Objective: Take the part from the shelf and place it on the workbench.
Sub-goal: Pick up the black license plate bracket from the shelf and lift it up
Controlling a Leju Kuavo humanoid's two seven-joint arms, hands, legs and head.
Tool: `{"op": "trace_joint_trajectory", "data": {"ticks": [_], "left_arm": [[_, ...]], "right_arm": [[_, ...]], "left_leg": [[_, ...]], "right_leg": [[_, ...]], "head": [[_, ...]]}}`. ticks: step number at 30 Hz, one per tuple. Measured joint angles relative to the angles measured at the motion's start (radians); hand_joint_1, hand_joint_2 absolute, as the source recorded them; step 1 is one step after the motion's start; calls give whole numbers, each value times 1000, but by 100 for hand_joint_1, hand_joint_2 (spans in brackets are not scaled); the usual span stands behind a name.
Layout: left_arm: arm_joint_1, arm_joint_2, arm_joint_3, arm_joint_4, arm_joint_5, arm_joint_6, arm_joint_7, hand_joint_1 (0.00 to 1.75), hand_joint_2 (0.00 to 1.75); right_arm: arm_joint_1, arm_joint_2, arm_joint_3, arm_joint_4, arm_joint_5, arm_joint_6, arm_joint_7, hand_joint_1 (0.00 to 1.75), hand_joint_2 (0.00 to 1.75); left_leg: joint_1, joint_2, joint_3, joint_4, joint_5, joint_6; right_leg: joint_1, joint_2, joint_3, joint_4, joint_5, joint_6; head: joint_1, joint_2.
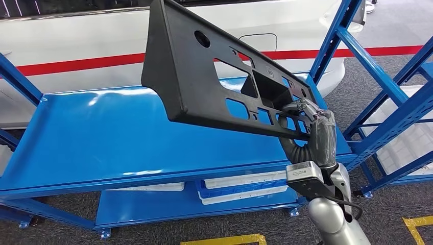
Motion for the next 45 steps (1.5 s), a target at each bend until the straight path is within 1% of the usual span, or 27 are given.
{"op": "trace_joint_trajectory", "data": {"ticks": [2,5,7,9,11,12,14,16,17,18,20,21,23,25,26,27,29,31,33,35,36,37,39,40,41,43,45], "left_arm": [[-3,-1,6,0,8,0,1,0,175],[-3,-7,19,0,28,13,7,0,175],[-4,-12,31,0,37,23,12,0,175],[-4,-14,39,0,39,29,18,0,175],[-3,-17,42,0,37,30,24,0,175],[-3,-19,43,0,34,31,26,0,175],[-3,-22,44,0,28,31,28,0,175],[-3,-23,44,0,20,30,29,0,175],[-3,-23,44,0,15,29,30,0,175],[-2,-23,44,0,10,28,31,0,175],[0,-22,44,1,4,27,33,0,175],[1,-22,44,1,2,26,34,0,175],[2,-22,44,1,-2,26,36,0,175],[2,-23,44,1,-2,26,37,0,175],[2,-23,44,1,-2,26,37,0,175],[2,-22,43,1,-3,25,37,0,175],[1,-22,43,1,-5,22,37,0,175],[-2,-22,43,1,-7,18,38,0,175],[-3,-21,43,0,-9,18,42,0,175],[-2,-20,43,1,-14,24,50,0,175],[-2,-19,43,1,-17,29,54,0,175],[-2,-19,43,1,-19,34,57,0,175],[-2,-18,44,1,-20,40,60,0,175],[-2,-18,44,1,-20,42,60,0,175],[-1,-18,44,1,-20,43,61,0,175],[-1,-19,44,1,-20,45,61,0,175],[-1,-19,45,1,-20,45,62,0,175]], "right_arm": [[-15,4,-3,2,-21,15,-7,175,175],[-48,12,-5,22,-63,43,-20,175,175],[-76,22,-4,48,-81,57,-26,175,175],[-98,36,-1,75,-86,61,-28,175,175],[-110,51,2,96,-87,60,-26,175,175],[-114,59,4,103,-87,60,-24,175,175],[-123,73,5,111,-85,58,-17,175,175],[-127,85,4,112,-78,55,-9,175,175],[-125,89,4,112,-73,54,-6,175,175],[-121,93,3,110,-68,53,-4,175,175],[-111,98,0,106,-61,48,-2,175,175],[-106,101,-1,102,-60,45,-1,175,175],[-98,107,-3,94,-58,41,-1,175,175],[-91,110,-4,89,-57,40,-1,175,175],[-87,111,-5,88,-57,39,-1,175,175],[-83,112,-6,86,-56,39,-1,175,175],[-72,113,-10,78,-56,36,-5,175,175],[-59,113,-20,64,-57,31,-11,175,175],[-45,113,-30,49,-57,24,-16,175,175],[-27,113,-40,36,-53,21,-24,175,175],[-16,113,-47,30,-50,21,-27,175,175],[-6,113,-53,24,-47,21,-30,175,175],[13,113,-65,15,-44,21,-33,175,175],[20,113,-69,12,-44,22,-34,175,175],[27,113,-74,10,-44,22,-35,175,175],[37,113,-81,6,-44,25,-37,175,175],[46,113,-89,-1,-44,28,-41,175,175]], "left_leg": [[-6,-1,42,-75,2,9],[-10,2,32,-91,24,37],[-8,7,17,-103,49,59],[-12,10,-7,-102,69,68],[-15,9,-33,-99,87,68],[-15,9,-46,-97,95,66],[-15,8,-69,-88,108,60],[-18,6,-87,-74,119,50],[-19,6,-93,-69,124,44],[-20,5,-97,-67,130,38],[-18,3,-105,-61,127,27],[-15,3,-114,-45,104,21],[-9,3,-145,45,13,10],[-4,3,-173,168,-61,0],[-2,4,-173,203,-66,-3],[-1,4,-156,205,-50,-3],[1,3,-70,111,0,2],[-3,2,29,-28,6,13],[-11,0,63,-89,-6,26],[-15,3,50,-98,12,42],[-14,6,41,-104,25,52],[-13,9,30,-109,39,62],[-12,12,2,-111,65,73],[-13,13,-13,-110,78,74],[-14,14,-29,-109,90,73],[-14,15,-63,-103,114,67],[-14,15,-98,-89,132,57]], "right_leg": [[1,-1,-7,2,11,14],[2,0,-20,7,17,35],[4,1,-52,71,-38,28],[3,2,-95,200,-118,16],[3,2,-104,283,-146,22],[3,2,-83,273,-134,30],[3,2,7,155,-96,44],[8,4,90,28,-86,40],[11,5,104,-1,-89,34],[15,6,105,-10,-90,28],[7,4,89,-9,-78,11],[2,3,84,-10,-69,-1],[-1,1,66,-11,-48,-20],[3,0,41,-9,-27,-24],[4,0,28,-8,-17,-23],[4,0,16,-7,-8,-20],[5,0,-5,-5,9,-14],[7,-1,-18,-4,24,-3],[8,-4,-23,-7,39,11],[7,-5,-27,-9,49,24],[7,-4,-35,4,35,25],[9,-2,-50,33,4,20],[8,1,-85,146,-90,5],[7,1,-97,210,-125,5],[6,1,-99,257,-140,11],[3,1,-58,260,-111,35],[0,1,42,139,-82,50]], "head": [[1,0],[2,0],[6,0],[9,0],[10,0],[10,0],[10,0],[10,0],[10,0],[9,0],[8,0],[7,0],[5,0],[4,0],[4,0],[4,0],[3,0],[4,0],[5,0],[4,0],[4,0],[7,0],[11,0],[13,0],[14,0],[16,0],[16,0]]}}
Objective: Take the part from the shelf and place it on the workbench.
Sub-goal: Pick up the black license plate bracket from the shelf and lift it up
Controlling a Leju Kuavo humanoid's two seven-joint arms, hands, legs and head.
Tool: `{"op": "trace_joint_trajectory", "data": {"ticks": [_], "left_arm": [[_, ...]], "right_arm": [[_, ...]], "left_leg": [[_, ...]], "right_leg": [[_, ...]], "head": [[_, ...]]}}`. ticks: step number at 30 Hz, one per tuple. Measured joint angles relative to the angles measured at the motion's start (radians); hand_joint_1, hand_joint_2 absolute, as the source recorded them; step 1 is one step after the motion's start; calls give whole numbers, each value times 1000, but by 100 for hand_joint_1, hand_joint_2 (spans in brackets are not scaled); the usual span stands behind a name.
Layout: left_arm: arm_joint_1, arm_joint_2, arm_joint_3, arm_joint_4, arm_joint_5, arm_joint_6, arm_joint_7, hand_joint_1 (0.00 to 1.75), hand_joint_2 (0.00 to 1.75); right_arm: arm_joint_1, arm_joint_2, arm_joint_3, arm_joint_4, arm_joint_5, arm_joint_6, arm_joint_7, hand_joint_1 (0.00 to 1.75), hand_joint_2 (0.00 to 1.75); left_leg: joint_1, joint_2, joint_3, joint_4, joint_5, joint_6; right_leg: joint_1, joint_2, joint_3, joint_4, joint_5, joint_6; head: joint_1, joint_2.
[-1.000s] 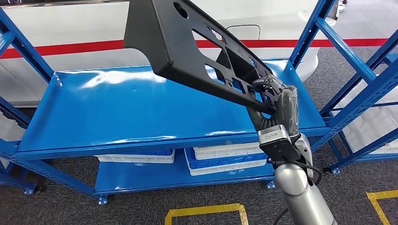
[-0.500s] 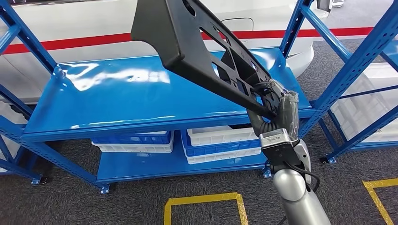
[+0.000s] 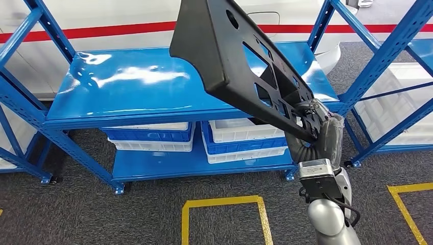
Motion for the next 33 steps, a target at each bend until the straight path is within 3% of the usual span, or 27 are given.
{"op": "trace_joint_trajectory", "data": {"ticks": [1,3,5,6,8,10,11,12,13,14,16,18,21,23,25,26,27,28,30,31,33], "left_arm": [[0,0,1,0,0,1,1,0,175],[1,0,7,-1,0,3,2,0,175],[4,1,13,0,-1,6,3,0,175],[6,2,15,0,-2,6,3,0,175],[9,3,16,0,-4,7,4,0,175],[10,4,16,0,-6,5,4,0,175],[10,4,16,0,-6,5,4,0,175],[10,5,16,0,-6,4,4,0,175],[10,5,16,0,-6,3,4,0,175],[10,5,16,0,-6,2,4,0,175],[8,6,16,0,-7,1,5,0,175],[7,7,16,-1,-8,1,5,0,175],[7,8,16,0,-8,1,5,0,175],[7,8,16,0,-8,1,6,0,175],[6,8,16,0,-8,1,7,0,175],[6,8,16,0,-8,1,8,0,175],[6,8,17,0,-9,1,8,0,175],[6,8,17,0,-11,1,8,0,175],[6,6,17,0,-14,1,8,0,175],[6,6,17,0,-15,1,8,0,175],[7,6,17,0,-16,1,8,0,175]], "right_arm": [[5,0,-4,-4,0,2,-4,175,175],[18,0,-11,-10,-3,6,-13,175,175],[31,0,-15,-12,-7,8,-22,175,175],[36,1,-16,-12,-9,8,-25,175,175],[43,3,-17,-13,-11,8,-28,175,175],[50,4,-18,-13,-11,8,-29,175,175],[54,5,-19,-13,-11,8,-30,175,175],[59,6,-20,-13,-11,7,-30,175,175],[63,6,-21,-13,-11,7,-30,175,175],[66,6,-23,-14,-12,7,-30,175,175],[70,6,-26,-15,-12,7,-31,175,175],[71,6,-29,-18,-13,6,-32,175,175],[73,8,-33,-20,-13,6,-34,175,175],[74,8,-35,-21,-15,6,-35,175,175],[74,7,-37,-21,-20,6,-37,175,175],[73,6,-38,-20,-24,6,-37,175,175],[71,5,-39,-19,-29,6,-38,175,175],[67,3,-40,-18,-33,7,-38,175,175],[56,1,-41,-16,-41,9,-38,175,175],[50,0,-41,-15,-44,10,-38,175,175],[41,0,-41,-15,-46,11,-38,175,175]], "left_leg": [[-1,0,-13,9,7,-6],[-4,-1,-28,19,22,-17],[-1,-2,-33,21,33,-27],[1,-3,-38,30,18,-32],[7,-5,-58,101,-70,-44],[9,-6,-84,227,-170,-53],[10,-6,-89,278,-190,-56],[10,-6,-80,303,-189,-57],[10,-6,-53,291,-170,-55],[10,-6,-12,246,-145,-51],[7,-10,92,102,-122,-39],[1,-12,144,13,-129,-27],[-5,-9,137,-9,-106,-6],[-1,-3,119,-21,-80,10],[-2,0,90,-21,-57,17],[-3,0,75,-20,-46,17],[-2,1,58,-19,-34,15],[-2,1,41,-17,-22,12],[1,1,7,-7,-2,3],[1,1,-9,2,6,-2],[-2,0,-29,15,21,-13]], "right_leg": [[3,1,49,-73,-7,-3],[10,2,95,-158,-34,-18],[6,2,83,-162,-28,-32],[2,1,77,-160,-20,-41],[-4,-2,62,-160,1,-59],[1,-3,41,-158,23,-68],[3,-3,29,-157,34,-68],[5,-4,15,-154,43,-66],[5,-4,1,-152,52,-64],[6,-3,-11,-149,60,-61],[8,-3,-28,-146,74,-54],[9,-5,-38,-146,89,-40],[9,-6,-52,-144,98,-23],[10,-3,-78,-90,43,-29],[7,-1,-114,32,-43,-37],[6,-1,-125,91,-69,-35],[4,0,-124,128,-74,-26],[2,0,-106,130,-59,-13],[-4,-1,-25,36,-13,11],[-4,0,29,-40,-7,15],[1,3,90,-145,-23,5]], "head": [[-1,0],[-2,0],[-3,0],[-3,0],[-6,0],[-9,0],[-9,0],[-9,0],[-9,0],[-9,0],[-9,0],[-8,0],[-8,0],[-4,0],[0,0],[0,0],[1,0],[1,0],[2,0],[2,0],[2,0]]}}
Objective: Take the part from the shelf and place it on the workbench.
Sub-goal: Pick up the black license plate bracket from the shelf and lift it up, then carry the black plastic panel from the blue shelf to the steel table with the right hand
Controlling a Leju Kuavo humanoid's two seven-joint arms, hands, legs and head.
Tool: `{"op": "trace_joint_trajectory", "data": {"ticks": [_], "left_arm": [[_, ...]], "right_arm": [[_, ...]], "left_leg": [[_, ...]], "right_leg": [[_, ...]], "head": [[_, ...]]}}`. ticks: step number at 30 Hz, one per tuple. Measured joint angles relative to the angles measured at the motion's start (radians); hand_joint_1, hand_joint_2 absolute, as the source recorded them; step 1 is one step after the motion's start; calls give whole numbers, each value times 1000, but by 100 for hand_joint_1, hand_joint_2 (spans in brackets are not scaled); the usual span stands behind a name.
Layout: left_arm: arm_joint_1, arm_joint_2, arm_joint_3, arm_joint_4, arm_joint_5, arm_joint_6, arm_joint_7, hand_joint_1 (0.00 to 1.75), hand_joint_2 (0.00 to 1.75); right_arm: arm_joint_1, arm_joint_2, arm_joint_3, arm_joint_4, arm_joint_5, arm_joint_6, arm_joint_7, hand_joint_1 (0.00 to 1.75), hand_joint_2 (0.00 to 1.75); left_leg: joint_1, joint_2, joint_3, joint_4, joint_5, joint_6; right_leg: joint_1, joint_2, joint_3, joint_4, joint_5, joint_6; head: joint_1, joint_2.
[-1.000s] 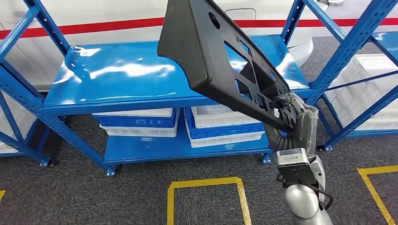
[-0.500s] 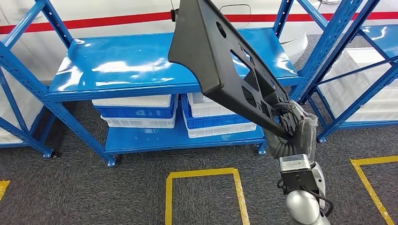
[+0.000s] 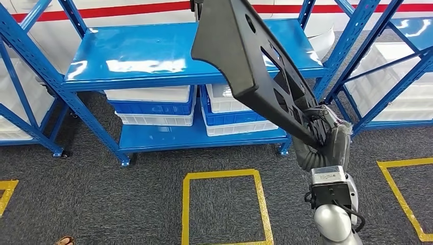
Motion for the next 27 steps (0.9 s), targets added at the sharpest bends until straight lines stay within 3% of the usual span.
{"op": "trace_joint_trajectory", "data": {"ticks": [2,4,5,7,8,9,10,11,12,14,16,18,19,20,22,23,24,25,26,27], "left_arm": [[2,0,0,0,-1,0,0,0,175],[4,1,0,0,-1,0,0,0,175],[5,1,0,0,-1,0,1,0,175],[5,1,0,0,-1,0,1,0,175],[5,1,0,0,-1,0,1,0,175],[5,1,0,0,-1,0,1,0,175],[5,1,0,0,-1,0,1,0,175],[4,1,0,0,-1,0,1,0,175],[4,1,0,0,-1,0,1,0,175],[3,2,0,0,-1,0,1,0,175],[2,3,0,0,-1,0,1,0,175],[2,3,0,0,-1,-1,1,0,175],[1,2,0,0,-2,-1,1,0,175],[1,2,0,0,-3,-2,1,0,175],[0,2,0,0,-5,-6,-1,0,175],[0,2,0,0,-6,-7,-2,0,175],[0,2,0,0,-7,-9,-3,0,175],[0,1,0,0,-8,-10,-4,0,175],[0,0,0,0,-8,-12,-4,0,175],[0,-1,0,0,-8,-14,-4,0,175]], "right_arm": [[-3,0,0,2,-1,0,0,175,175],[-5,-1,0,4,-2,0,0,175,175],[-6,0,0,5,-2,0,0,175,175],[-8,0,0,7,-2,0,0,175,175],[-8,0,0,8,-3,0,0,175,175],[-9,0,0,9,-3,0,0,175,175],[-9,0,0,10,-3,0,0,175,175],[-9,0,0,10,-3,0,0,175,175],[-9,0,0,10,-3,0,0,175,175],[-11,0,0,10,-2,0,0,175,175],[-16,0,0,11,-2,1,1,175,175],[-21,0,0,11,-3,1,2,175,175],[-23,-1,0,12,-4,1,3,175,175],[-26,-1,0,14,-5,1,4,175,175],[-31,-2,0,19,-6,1,7,175,175],[-32,-1,0,22,-6,1,10,175,175],[-33,-1,0,25,-5,1,12,175,175],[-33,-1,0,27,-4,1,15,175,175],[-33,-1,0,29,-1,0,18,175,175],[-34,-1,0,30,3,0,22,175,175]], "left_leg": [[-1,-2,-8,3,16,-7],[4,-6,-19,25,-14,-16],[6,-7,-30,60,-56,-22],[10,-7,-59,185,-161,-31],[10,-7,-71,252,-197,-34],[10,-7,-70,295,-206,-34],[10,-7,-55,304,-195,-32],[10,-8,-22,276,-171,-28],[9,-9,26,216,-146,-21],[5,-13,122,78,-132,-7],[-2,-16,162,7,-138,3],[-6,-14,160,-13,-124,14],[-5,-12,156,-23,-113,20],[-3,-9,149,-33,-101,27],[-1,-5,126,-39,-79,33],[-2,-3,111,-38,-68,34],[-1,-2,95,-36,-56,33],[0,-1,80,-34,-46,30],[1,0,62,-30,-35,26],[3,0,44,-23,-26,21]], "right_leg": [[4,1,-4,-16,-5,-16],[-4,-2,-16,-13,9,-37],[-7,-4,-23,-13,18,-48],[-3,-6,-41,-11,38,-62],[-1,-7,-52,-10,48,-63],[2,-7,-66,-8,58,-63],[3,-7,-79,-6,67,-62],[5,-7,-90,-4,74,-61],[6,-7,-98,-2,80,-59],[10,-6,-108,0,90,-52],[10,-8,-115,0,103,-36],[7,-8,-124,1,113,-22],[7,-7,-133,9,102,-21],[9,-6,-146,34,77,-24],[8,-3,-184,143,-7,-36],[6,-3,-200,209,-40,-37],[3,-2,-207,261,-56,-31],[0,-3,-199,281,-50,-19],[-3,-3,-176,266,-28,-3],[-7,-3,-135,217,-2,11]], "head": [[-1,0],[-3,0],[-5,0],[-7,0],[-8,0],[-8,0],[-8,0],[-8,0],[-8,0],[-7,0],[-7,0],[-8,0],[-7,0],[-5,0],[-1,0],[2,0],[2,0],[2,0],[3,0],[3,0]]}}
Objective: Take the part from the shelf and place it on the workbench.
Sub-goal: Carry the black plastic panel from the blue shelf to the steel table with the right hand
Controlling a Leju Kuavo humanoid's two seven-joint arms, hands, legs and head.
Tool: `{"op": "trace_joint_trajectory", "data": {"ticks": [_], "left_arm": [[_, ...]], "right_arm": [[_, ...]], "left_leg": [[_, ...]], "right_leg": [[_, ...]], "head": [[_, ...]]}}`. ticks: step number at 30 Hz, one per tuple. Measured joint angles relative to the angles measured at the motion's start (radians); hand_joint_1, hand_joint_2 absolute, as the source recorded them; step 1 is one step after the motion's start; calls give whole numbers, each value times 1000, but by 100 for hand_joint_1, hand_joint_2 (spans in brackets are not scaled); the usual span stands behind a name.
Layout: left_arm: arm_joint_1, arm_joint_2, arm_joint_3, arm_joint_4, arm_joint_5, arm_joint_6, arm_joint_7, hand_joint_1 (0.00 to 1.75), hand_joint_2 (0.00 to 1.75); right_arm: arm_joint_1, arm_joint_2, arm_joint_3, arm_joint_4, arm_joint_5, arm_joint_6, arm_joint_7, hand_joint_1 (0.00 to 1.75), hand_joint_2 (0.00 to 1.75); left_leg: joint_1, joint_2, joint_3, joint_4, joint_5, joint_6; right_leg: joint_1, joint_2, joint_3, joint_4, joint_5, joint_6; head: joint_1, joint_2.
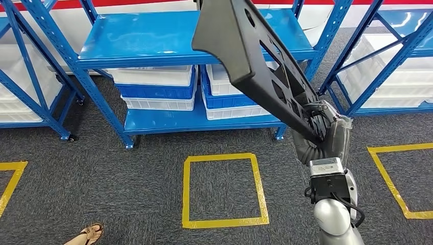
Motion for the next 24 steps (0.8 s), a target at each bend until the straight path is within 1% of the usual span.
{"op": "trace_joint_trajectory", "data": {"ticks": [1,2,3,4,5,7,15,16,17,18,19,20,21,22,23,24], "left_arm": [[-1,-1,0,0,0,-2,0,0,175],[-1,-2,0,0,0,-3,0,0,175],[-2,-3,0,-1,0,-4,0,0,175],[-2,-4,0,-1,0,-4,0,0,175],[-2,-4,0,-1,0,-4,0,0,175],[-1,-5,0,-1,0,-4,0,0,175],[-1,-5,0,-1,0,-4,0,0,175],[-1,-5,0,-1,0,-4,0,0,175],[0,-5,1,0,0,-5,0,0,175],[1,-6,3,0,0,-6,-2,0,175],[1,-6,5,0,0,-8,-3,0,175],[1,-7,9,0,0,-8,-3,0,175],[-2,-8,14,0,0,-7,-1,0,175],[-6,-10,18,0,0,-1,8,0,175],[-8,-11,21,0,-3,7,17,0,175],[-11,-12,24,0,-7,14,26,0,175]], "right_arm": [[-2,0,0,0,4,0,4,175,175],[-5,0,-1,0,7,0,9,175,175],[-8,0,-3,0,9,1,13,175,175],[-12,1,-5,1,9,1,15,175,175],[-14,1,-8,2,9,2,17,175,175],[-17,1,-10,3,9,3,17,175,175],[-17,0,-10,3,9,3,17,175,175],[-17,0,-11,3,9,3,17,175,175],[-19,0,-12,5,9,4,18,175,175],[-26,0,-14,8,8,8,19,175,175],[-34,-1,-16,12,7,13,20,175,175],[-42,-4,-19,19,4,17,23,175,175],[-52,-10,-22,24,0,21,25,175,175],[-56,-19,-25,30,-5,20,25,175,175],[-59,-28,-29,38,-12,19,24,175,175],[-62,-36,-31,44,-18,17,20,175,175]], "left_leg": [[0,0,-18,10,7,-6],[0,0,-34,21,14,-13],[-1,-1,-45,29,21,-19],[-3,-1,-53,34,30,-25],[-4,-1,-56,35,37,-28],[-5,-2,-57,35,45,-30],[-5,-2,-58,34,46,-30],[-4,-2,-58,34,47,-31],[-2,-2,-61,35,46,-33],[1,-3,-76,94,-14,-40],[5,-4,-93,166,-78,-47],[9,-6,-81,225,-116,-54],[11,-9,-24,219,-165,-55],[9,-8,37,152,-141,-43],[6,-7,89,71,-105,-26],[2,-6,109,3,-93,-10]], "right_leg": [[-3,0,49,-70,12,8],[-2,1,95,-141,10,8],[2,2,122,-192,2,2],[7,3,132,-218,-9,-7],[12,4,130,-224,-11,-15],[13,3,122,-219,-7,-21],[13,3,121,-218,-6,-21],[12,3,120,-218,-5,-23],[7,2,116,-217,-1,-29],[4,0,101,-216,16,-42],[2,-2,82,-215,36,-54],[0,-4,49,-212,65,-62],[4,-5,14,-208,97,-61],[5,-5,-15,-205,120,-46],[6,-5,-51,-174,106,-40],[8,-4,-75,-127,72,-37]], "head": [[0,0],[0,0],[0,0],[-1,0],[-2,0],[-3,0],[-3,0],[-3,0],[-3,0],[-4,0],[-6,0],[-7,0],[-8,0],[-8,0],[-6,0],[-3,0]]}}
